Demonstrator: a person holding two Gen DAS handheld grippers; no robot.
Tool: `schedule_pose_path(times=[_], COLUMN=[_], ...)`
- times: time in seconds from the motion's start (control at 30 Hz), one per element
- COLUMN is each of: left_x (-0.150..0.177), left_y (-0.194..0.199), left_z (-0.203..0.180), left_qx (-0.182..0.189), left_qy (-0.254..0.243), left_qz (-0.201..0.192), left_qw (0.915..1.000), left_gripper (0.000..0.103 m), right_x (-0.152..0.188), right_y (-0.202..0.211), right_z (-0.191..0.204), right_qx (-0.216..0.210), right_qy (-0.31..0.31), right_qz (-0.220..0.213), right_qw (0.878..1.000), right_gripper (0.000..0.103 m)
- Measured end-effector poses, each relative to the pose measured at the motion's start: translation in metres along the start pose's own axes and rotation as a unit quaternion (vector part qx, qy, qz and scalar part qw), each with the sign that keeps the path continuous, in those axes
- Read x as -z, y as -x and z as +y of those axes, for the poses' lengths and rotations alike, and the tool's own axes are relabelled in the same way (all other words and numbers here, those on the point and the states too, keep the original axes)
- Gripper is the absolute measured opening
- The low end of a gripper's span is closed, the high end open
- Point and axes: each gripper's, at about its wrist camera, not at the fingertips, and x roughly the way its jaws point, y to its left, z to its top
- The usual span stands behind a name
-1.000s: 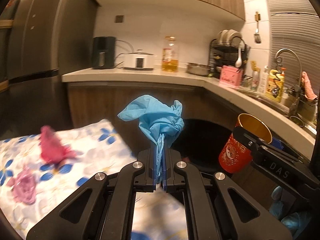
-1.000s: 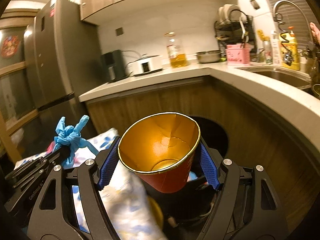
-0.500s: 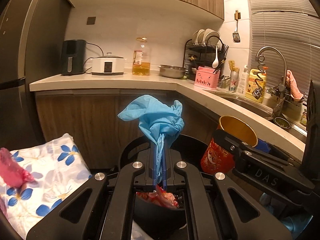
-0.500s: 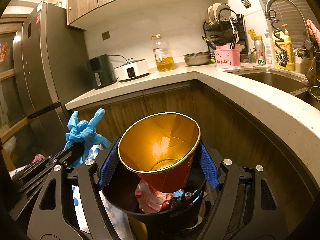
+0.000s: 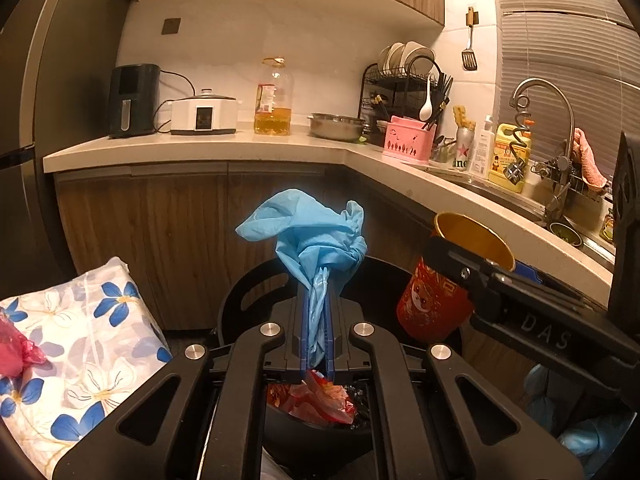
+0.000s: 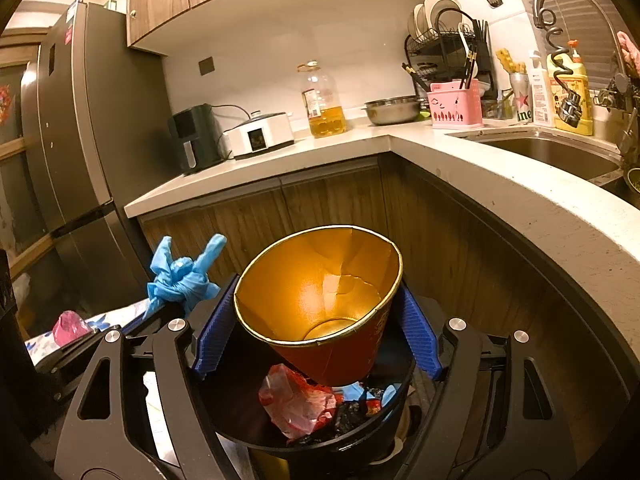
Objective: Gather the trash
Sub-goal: 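Open both tools to drop the glove and cup into the bin, then move both open tools back from the bin to the table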
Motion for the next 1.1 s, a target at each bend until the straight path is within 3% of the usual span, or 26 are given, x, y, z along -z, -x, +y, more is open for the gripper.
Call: schedule_pose_path(times=[0.1,0.37,0.53,0.73,1.1], left_x=[0.002,0.006,0.009,0.015,0.031], left_y=[-0.002,-0.005,-0.002,0.012,0.053], left_z=[0.001,0.005,0.011,0.019,0.035], left_qx=[-0.001,-0.011,-0.018,-0.055,-0.133], left_qy=[-0.004,-0.002,0.008,0.016,0.029], left_qz=[0.006,0.017,0.015,0.008,0.01], left_qw=[1.0,0.9998,0.9997,0.9983,0.9906], left_gripper=[0.007,0.041,0.057,0.08,0.096], right_x=[0.0,-0.002,-0.002,0.003,0.025], right_y=[-0.002,-0.008,-0.007,-0.002,0.025], right_z=[-0.001,-0.002,-0.004,-0.004,0.019], right_qx=[0.0,0.002,0.004,0.007,0.023], right_qy=[0.0,-0.008,-0.012,-0.014,0.027], right_qz=[-0.002,0.004,0.003,0.007,0.012], right_qw=[1.0,1.0,1.0,1.0,0.999], right_gripper=[0.075,0.082,0.084,0.085,0.095])
